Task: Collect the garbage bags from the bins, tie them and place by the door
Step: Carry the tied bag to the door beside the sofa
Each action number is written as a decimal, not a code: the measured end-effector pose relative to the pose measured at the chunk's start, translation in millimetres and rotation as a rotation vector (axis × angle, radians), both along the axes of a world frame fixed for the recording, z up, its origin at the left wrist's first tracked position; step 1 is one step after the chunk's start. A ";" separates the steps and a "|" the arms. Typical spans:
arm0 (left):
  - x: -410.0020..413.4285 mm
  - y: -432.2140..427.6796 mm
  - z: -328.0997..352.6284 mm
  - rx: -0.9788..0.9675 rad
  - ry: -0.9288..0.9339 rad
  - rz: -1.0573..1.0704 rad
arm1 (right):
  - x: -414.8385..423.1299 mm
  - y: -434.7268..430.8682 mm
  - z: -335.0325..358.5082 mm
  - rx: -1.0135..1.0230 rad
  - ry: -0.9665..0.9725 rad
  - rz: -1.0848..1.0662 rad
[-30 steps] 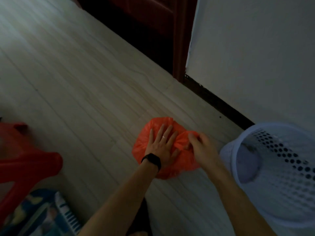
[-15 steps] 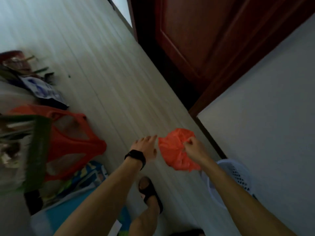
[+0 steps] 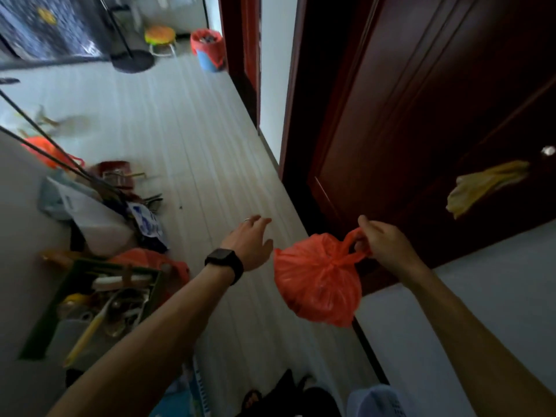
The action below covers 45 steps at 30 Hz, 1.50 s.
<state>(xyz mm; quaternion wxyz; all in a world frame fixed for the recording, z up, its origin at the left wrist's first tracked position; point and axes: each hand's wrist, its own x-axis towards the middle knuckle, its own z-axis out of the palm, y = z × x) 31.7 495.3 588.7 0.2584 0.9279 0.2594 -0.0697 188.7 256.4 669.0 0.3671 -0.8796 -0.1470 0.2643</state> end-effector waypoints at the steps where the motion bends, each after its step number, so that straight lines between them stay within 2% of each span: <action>1: 5.4 11.6 7.3 0.014 -0.014 0.008 | 7.9 11.8 11.1 0.043 -0.014 0.003; 7: 53.7 94.8 34.6 0.154 -0.044 0.112 | 70.8 112.6 27.7 0.151 -0.058 0.146; 17: 104.8 221.5 72.1 0.222 0.029 0.443 | 179.7 301.4 19.3 0.058 0.005 0.481; 22: 125.7 293.4 77.8 0.229 0.074 0.554 | 232.8 394.2 24.4 0.082 -0.015 0.538; 27: 157.4 388.0 72.4 0.231 0.040 0.589 | 275.0 503.0 24.4 0.113 0.002 0.587; 34: 205.4 563.8 70.9 0.210 0.009 0.652 | 328.3 674.8 37.1 0.063 0.007 0.673; 45: 269.0 808.5 72.9 0.244 0.080 0.727 | 410.5 946.1 30.8 0.125 0.076 0.691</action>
